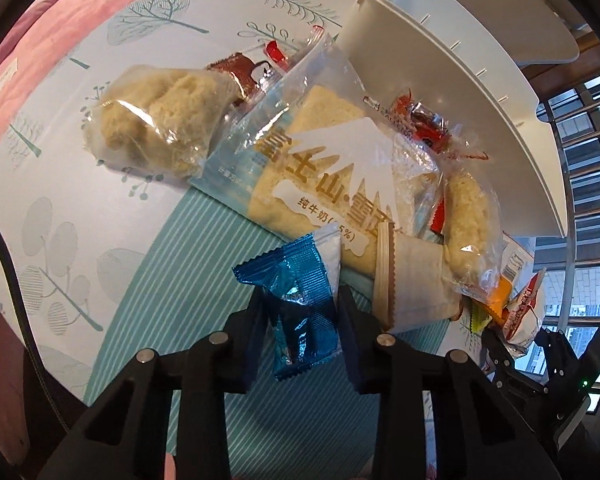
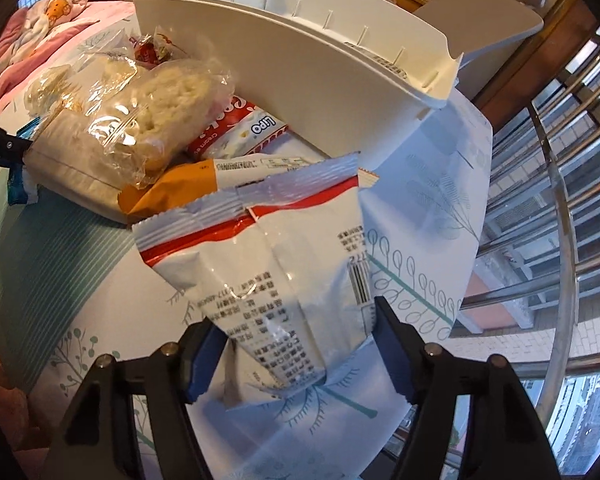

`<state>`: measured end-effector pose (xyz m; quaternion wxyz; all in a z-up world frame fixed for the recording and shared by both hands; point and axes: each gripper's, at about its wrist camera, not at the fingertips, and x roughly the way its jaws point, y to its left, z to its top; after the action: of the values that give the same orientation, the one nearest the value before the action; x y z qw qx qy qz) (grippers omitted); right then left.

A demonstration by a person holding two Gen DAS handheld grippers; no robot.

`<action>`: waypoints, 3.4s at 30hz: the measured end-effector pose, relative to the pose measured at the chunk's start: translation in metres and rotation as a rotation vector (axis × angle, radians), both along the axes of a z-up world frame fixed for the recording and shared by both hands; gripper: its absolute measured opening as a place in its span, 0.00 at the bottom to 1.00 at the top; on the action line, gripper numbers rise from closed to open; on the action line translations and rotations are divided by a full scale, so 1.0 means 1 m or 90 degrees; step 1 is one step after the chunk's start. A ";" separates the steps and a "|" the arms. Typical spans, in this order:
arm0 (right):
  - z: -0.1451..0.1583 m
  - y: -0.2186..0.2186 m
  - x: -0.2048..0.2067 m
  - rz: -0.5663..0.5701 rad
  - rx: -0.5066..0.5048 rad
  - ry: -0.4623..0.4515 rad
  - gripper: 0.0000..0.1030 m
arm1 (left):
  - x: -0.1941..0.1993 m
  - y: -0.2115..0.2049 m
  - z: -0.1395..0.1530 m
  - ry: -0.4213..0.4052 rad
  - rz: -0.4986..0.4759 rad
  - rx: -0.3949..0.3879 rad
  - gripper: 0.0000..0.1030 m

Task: Organize snacks
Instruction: 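Grasp the blue wrapped candy with the left tool while the right tool grasps the white-and-red chip bag, then carry both snacks into the white basket while both tools open to release them, then withdraw both tools and reach toward the clear snack bags on the mat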

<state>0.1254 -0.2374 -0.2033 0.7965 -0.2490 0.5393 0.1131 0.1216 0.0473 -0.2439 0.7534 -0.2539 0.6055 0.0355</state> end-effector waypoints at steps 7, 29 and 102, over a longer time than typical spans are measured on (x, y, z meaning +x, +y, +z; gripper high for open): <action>0.010 -0.011 0.004 -0.099 0.077 0.008 0.59 | 0.003 0.001 0.030 0.000 -0.021 0.030 0.31; 0.071 -0.055 0.009 -0.435 0.328 -0.014 0.55 | 0.066 -0.003 0.149 -0.041 -0.215 0.026 0.31; 0.108 -0.006 0.024 -0.463 0.470 0.036 0.75 | 0.056 -0.053 0.177 -0.138 -0.292 0.075 0.69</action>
<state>0.1492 -0.2434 -0.0956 0.8040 0.2556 0.5366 0.0183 0.1780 -0.0062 -0.0674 0.8156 -0.0680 0.5599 -0.1288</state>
